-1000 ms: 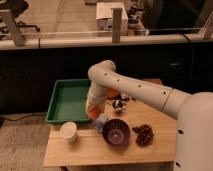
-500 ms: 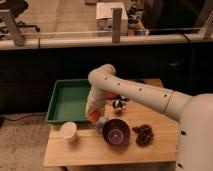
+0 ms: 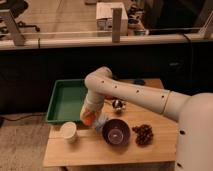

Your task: Place apple in paper cup

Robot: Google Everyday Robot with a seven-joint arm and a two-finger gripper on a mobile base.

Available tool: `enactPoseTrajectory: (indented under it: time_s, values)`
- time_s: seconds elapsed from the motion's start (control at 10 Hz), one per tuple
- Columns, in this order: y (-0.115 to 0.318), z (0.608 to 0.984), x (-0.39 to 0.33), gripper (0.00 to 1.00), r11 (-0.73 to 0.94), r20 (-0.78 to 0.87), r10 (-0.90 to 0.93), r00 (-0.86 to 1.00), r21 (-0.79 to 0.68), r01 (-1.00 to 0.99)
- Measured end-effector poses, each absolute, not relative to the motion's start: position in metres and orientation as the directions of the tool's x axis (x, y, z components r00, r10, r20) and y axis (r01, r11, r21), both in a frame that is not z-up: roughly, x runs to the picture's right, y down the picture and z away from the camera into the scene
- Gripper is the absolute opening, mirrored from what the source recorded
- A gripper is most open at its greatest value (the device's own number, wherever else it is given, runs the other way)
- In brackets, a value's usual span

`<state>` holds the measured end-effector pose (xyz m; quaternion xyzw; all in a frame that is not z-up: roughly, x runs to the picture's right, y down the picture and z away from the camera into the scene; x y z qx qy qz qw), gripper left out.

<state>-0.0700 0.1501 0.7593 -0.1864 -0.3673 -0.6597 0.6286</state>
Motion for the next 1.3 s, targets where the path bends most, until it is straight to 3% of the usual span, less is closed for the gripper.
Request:
enactPoseTrajectory:
  time_s: [0.5,1.3]
  values:
    - [0.128,0.734,-0.101,0.02,-0.017,0.654,-0.722,-0.227,0.311,0.950]
    - [0.132,0.707,-0.149,0.01,-0.162,0.605,-0.700,-0.378,0.382,0.910]
